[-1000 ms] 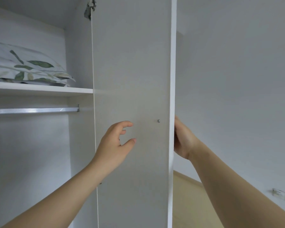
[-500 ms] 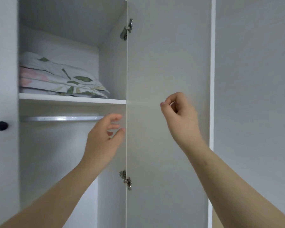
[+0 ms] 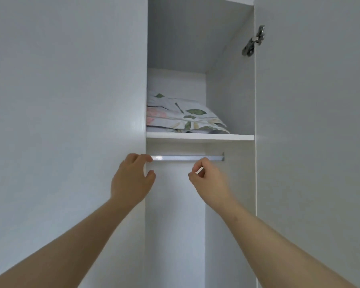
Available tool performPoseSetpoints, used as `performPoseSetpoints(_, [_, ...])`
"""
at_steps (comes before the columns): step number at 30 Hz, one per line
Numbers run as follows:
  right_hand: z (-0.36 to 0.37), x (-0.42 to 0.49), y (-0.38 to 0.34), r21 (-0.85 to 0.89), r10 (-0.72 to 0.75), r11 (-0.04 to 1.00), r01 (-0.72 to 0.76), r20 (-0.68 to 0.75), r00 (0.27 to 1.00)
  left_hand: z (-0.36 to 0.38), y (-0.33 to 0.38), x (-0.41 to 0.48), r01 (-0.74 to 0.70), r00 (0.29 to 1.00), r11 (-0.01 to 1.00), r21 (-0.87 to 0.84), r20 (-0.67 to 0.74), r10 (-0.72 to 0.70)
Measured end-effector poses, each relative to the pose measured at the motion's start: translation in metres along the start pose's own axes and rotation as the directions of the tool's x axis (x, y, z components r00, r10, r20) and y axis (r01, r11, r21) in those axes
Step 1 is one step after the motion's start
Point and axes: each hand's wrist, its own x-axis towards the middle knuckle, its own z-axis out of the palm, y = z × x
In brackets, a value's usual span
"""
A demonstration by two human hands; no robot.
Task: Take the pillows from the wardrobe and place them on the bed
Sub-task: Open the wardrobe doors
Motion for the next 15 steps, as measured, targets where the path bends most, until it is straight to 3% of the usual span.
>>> performPoseSetpoints(8, [0.040, 0.016, 0.010, -0.007, 0.018, 1.000, -0.017, 0.097, 0.995, 0.021, -0.045, 0.036, 0.060, 0.985, 0.966, 0.252, 0.141, -0.098])
performPoseSetpoints(15, [0.040, 0.020, 0.030, -0.021, 0.065, 0.998, -0.063, 0.118, 0.991, 0.036, -0.054, 0.051, 0.077, 0.979, 0.966, 0.248, 0.166, -0.121])
